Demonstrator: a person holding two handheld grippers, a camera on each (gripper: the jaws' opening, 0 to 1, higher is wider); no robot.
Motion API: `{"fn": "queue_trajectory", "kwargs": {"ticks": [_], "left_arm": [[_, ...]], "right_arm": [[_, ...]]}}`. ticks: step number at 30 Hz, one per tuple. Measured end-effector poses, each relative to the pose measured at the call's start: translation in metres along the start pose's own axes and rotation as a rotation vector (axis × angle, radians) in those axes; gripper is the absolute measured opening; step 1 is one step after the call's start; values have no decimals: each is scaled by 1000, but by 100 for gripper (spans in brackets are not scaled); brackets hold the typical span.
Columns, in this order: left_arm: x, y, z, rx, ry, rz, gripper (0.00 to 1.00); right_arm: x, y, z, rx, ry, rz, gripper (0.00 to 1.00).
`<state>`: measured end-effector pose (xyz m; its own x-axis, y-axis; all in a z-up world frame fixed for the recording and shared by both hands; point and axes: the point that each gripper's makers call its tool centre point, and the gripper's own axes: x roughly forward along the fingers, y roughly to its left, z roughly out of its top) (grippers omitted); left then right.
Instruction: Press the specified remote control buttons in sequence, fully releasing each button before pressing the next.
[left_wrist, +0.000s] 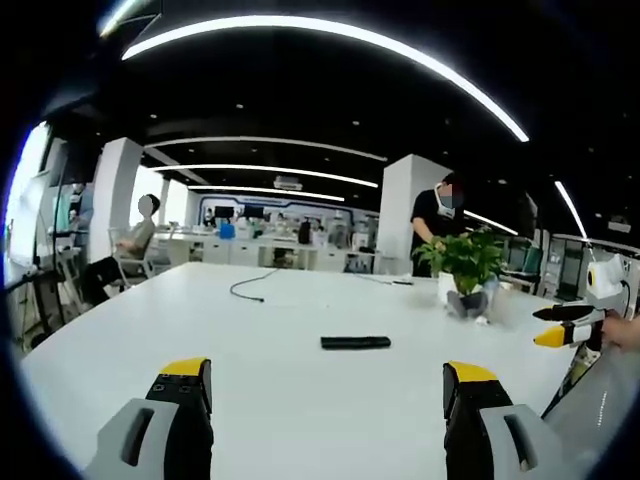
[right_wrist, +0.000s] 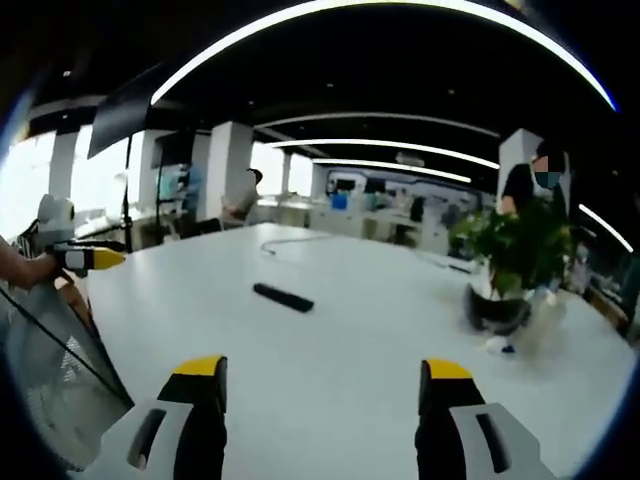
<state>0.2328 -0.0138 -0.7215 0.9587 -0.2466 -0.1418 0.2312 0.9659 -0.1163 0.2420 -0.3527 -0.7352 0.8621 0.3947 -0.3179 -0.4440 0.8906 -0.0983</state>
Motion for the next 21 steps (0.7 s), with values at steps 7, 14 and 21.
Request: {"fn": "queue_trajectory", "kwargs": {"ticks": [7,14,21], "left_arm": [[0,-1,0,1,-3,-7,100],[1,-6,-1,39,4,-29,100],[-1,-8,7,13,-40,-41,100]], "right_arm": [[-1,-3,-2,8,11,-16,77],[-2,-5,-1,49,-3,-33,77],[0,-1,-7,33,30,-13,79]]}}
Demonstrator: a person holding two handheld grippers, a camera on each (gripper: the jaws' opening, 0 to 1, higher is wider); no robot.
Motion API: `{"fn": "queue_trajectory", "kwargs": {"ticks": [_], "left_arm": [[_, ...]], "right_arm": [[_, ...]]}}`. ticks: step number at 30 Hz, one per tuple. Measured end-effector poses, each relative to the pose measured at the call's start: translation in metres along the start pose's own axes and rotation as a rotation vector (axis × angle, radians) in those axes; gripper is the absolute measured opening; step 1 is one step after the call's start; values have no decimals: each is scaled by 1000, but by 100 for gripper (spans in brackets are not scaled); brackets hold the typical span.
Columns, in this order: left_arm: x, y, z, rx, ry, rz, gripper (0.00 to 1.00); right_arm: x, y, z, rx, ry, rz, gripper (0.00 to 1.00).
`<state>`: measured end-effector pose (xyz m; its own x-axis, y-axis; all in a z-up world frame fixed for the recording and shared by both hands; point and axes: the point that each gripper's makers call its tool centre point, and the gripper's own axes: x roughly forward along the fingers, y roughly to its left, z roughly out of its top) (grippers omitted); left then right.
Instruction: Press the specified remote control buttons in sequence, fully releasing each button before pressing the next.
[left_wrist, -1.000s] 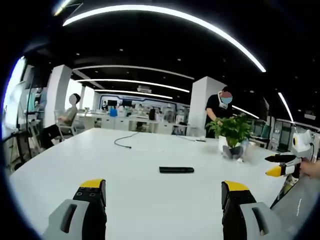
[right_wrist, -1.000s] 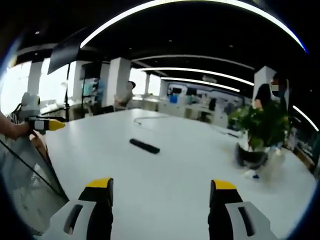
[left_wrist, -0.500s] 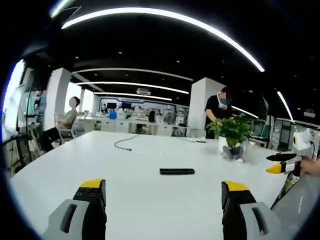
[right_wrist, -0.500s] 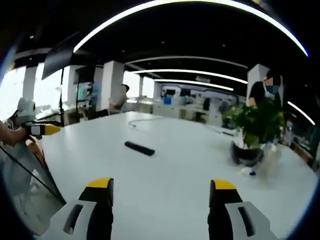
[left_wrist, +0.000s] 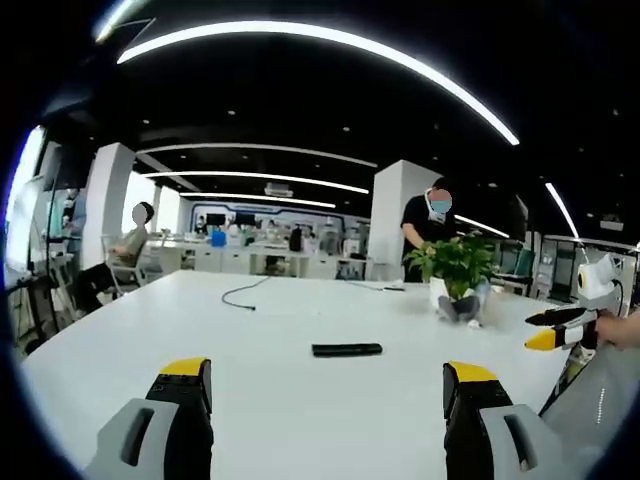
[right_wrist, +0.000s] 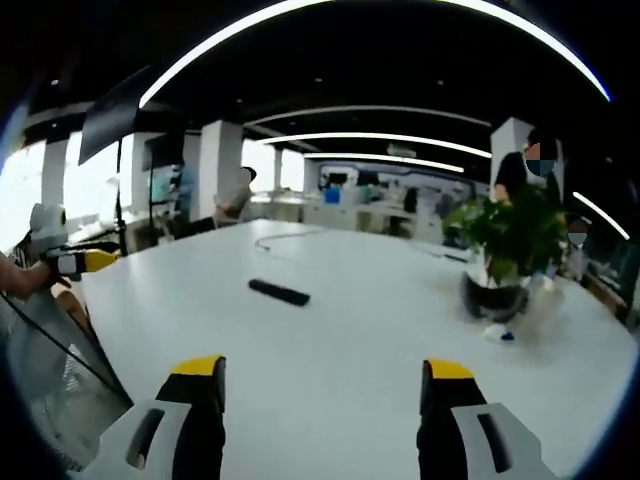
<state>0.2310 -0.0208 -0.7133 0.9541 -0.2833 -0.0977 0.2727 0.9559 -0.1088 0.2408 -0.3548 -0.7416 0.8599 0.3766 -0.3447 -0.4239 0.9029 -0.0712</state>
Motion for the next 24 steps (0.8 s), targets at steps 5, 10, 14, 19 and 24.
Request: {"fn": "queue_trajectory", "kwargs": {"ticks": [5,10,14,19,24], "left_arm": [[0,-2,3,9,-15,-7,98],[1,-8,7,10,-27,-38,95],[2,-13,6,4,-21,-58,95],[2,-16,7,-7,-28,-78,96],[3,-14,1,-9,2,-65,98]], "right_arm": [[-2,-4,1,44,-9,-10,78],[-6,-13,5,87,-41,-49,79],[-6,-16,3,77,-30,-71,78],[-5,-13,3,53,-17,-67,78],[0,-4,-3,27,26,-32,80]]}}
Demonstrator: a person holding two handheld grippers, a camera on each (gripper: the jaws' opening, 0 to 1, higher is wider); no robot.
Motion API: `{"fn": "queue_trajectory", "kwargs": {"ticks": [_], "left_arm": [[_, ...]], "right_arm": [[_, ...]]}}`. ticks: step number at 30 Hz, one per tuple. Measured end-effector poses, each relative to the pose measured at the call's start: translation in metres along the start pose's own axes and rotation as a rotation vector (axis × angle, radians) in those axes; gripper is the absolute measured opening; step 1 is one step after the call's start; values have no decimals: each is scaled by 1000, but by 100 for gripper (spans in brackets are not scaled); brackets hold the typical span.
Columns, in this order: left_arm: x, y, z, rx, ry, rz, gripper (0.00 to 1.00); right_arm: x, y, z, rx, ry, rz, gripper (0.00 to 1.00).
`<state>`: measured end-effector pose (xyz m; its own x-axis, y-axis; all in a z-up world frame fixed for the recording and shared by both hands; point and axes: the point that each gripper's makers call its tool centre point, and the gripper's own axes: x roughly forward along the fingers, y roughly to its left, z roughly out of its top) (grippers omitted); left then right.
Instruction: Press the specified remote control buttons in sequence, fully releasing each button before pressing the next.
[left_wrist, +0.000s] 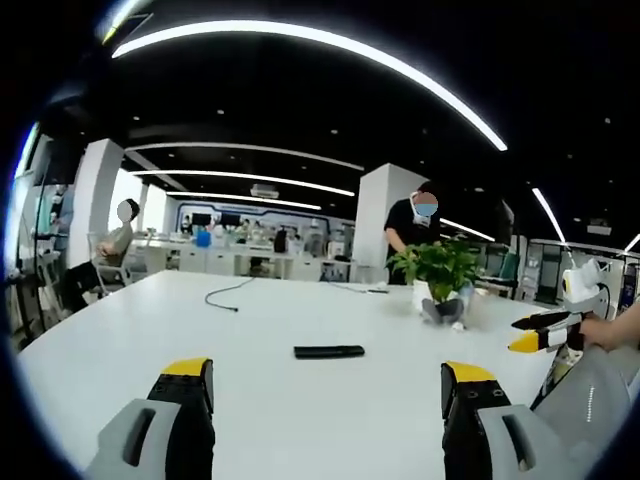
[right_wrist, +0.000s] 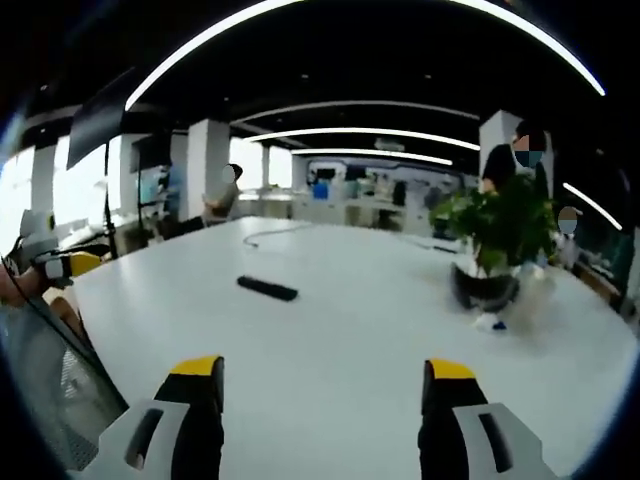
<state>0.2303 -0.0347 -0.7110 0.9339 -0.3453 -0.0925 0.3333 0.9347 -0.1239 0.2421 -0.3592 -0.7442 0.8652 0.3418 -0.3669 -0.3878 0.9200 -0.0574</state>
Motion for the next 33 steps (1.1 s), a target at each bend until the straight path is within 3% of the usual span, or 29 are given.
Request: {"fn": "queue_trajectory", "kwargs": {"ticks": [6,12,15,19,22,28,31,33], "left_arm": [[-1,3,-3,-8,11,12,98],[-2,7,-6,1,29,37,98],[-4,12,-1,20,5,71,98],[-4,13,-4,16,21,83,100],[-3,10,0,30,7,66,100],[0,1,-7,44,49,28,99],[0,5,-7,-6,56,43,100],[1,7,-14,-42,94,42,100]], "right_arm": [[1,9,2,-3,-4,49,80],[2,-4,-3,25,3,21,80],[2,2,-3,-9,3,48,79],[4,4,-6,-32,7,69,79],[2,0,-6,36,-5,68,78],[-1,-6,-3,49,-25,39,78],[0,-3,-4,39,-11,56,78],[1,-1,-5,41,-7,63,77]]}}
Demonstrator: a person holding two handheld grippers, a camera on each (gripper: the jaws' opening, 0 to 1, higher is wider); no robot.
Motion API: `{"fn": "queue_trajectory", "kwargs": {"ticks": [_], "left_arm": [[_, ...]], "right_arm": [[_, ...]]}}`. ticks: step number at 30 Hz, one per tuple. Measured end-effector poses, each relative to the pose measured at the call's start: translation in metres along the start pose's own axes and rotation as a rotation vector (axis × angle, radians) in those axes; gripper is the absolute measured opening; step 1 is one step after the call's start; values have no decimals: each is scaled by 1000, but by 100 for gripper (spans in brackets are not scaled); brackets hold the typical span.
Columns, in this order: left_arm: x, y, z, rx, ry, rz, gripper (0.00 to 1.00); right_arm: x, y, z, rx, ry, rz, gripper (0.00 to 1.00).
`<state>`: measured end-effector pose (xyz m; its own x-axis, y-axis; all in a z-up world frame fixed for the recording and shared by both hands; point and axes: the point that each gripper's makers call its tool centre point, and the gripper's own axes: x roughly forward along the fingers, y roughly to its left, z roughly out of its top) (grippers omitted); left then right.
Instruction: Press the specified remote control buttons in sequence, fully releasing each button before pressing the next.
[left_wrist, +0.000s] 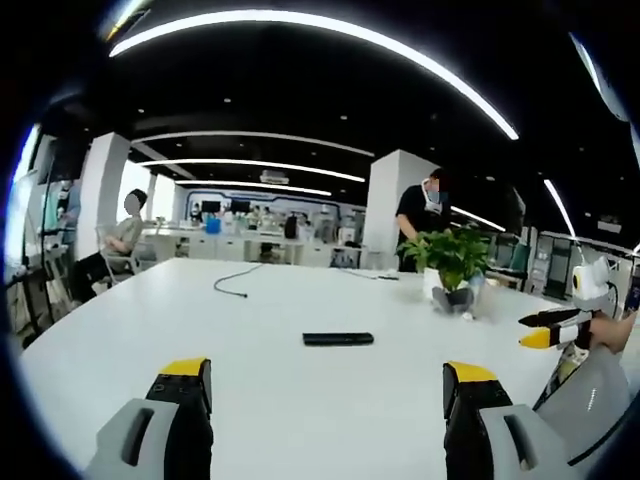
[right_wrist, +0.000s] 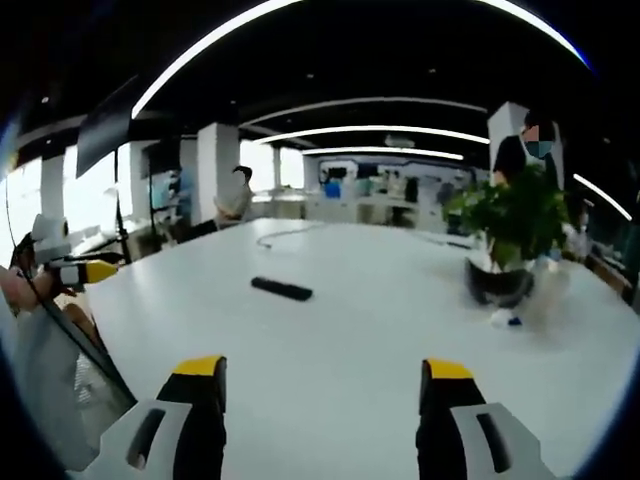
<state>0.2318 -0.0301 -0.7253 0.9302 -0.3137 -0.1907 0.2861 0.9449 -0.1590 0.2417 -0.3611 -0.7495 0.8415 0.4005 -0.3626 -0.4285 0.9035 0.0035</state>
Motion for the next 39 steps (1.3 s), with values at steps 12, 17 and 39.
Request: {"fn": "queue_trajectory", "kwargs": {"ticks": [12,17,39], "left_arm": [[10,-14,4,16,57,-56,100],[22,-15,10,0,61,-82,100],[67,-35,6,80,162,-178,100]], "right_arm": [[2,4,-9,4,51,20,76],[2,3,-11,6,61,22,75],[2,0,-10,-8,65,13,73]]}}
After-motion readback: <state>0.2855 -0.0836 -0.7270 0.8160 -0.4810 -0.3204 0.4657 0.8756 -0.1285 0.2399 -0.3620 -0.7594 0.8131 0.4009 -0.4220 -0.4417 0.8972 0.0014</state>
